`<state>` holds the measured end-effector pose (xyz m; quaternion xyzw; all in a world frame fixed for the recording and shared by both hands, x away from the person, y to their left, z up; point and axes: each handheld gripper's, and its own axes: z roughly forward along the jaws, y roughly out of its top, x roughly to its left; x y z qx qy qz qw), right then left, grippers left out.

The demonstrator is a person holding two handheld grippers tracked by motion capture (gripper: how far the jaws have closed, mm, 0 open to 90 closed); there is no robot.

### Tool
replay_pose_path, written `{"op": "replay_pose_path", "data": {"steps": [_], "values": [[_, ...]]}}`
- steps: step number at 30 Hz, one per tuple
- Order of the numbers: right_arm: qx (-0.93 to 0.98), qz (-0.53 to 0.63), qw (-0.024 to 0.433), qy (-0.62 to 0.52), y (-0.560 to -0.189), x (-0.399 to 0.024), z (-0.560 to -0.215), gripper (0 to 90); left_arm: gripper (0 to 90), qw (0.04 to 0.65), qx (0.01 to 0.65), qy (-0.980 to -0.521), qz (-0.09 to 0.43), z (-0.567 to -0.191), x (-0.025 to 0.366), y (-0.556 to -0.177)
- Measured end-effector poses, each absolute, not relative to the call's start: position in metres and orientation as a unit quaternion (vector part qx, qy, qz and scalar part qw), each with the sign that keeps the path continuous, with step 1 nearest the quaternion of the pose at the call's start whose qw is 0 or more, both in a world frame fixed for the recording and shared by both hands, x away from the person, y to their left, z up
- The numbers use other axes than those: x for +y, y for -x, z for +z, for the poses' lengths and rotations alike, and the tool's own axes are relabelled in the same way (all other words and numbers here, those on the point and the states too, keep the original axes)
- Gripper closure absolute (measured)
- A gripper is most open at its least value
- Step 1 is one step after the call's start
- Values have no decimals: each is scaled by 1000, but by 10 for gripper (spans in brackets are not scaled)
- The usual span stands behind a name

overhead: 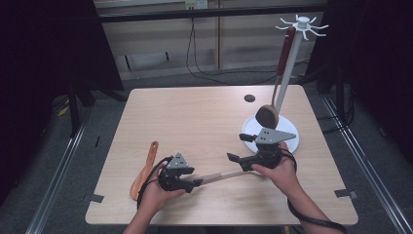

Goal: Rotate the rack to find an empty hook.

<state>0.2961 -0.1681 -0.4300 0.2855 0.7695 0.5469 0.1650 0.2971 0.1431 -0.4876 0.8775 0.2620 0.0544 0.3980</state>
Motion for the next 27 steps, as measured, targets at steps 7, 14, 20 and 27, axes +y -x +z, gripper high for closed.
{"op": "replay_pose_path", "data": {"steps": [7,14,20,27], "values": [[796,535,132,-250,-300,-155,-435,188,223,402,291,-865,68,-488,157,-296],[839,490,107,-213,-305,-141,-443,186,132,409,326,-849,71,-487,172,-295],[861,460,89,-197,-309,-130,-448,212,119,409,340,-843,78,-486,181,-292],[881,429,80,-182,-311,-121,-452,232,110,411,349,-839,79,-486,190,-290]]}}
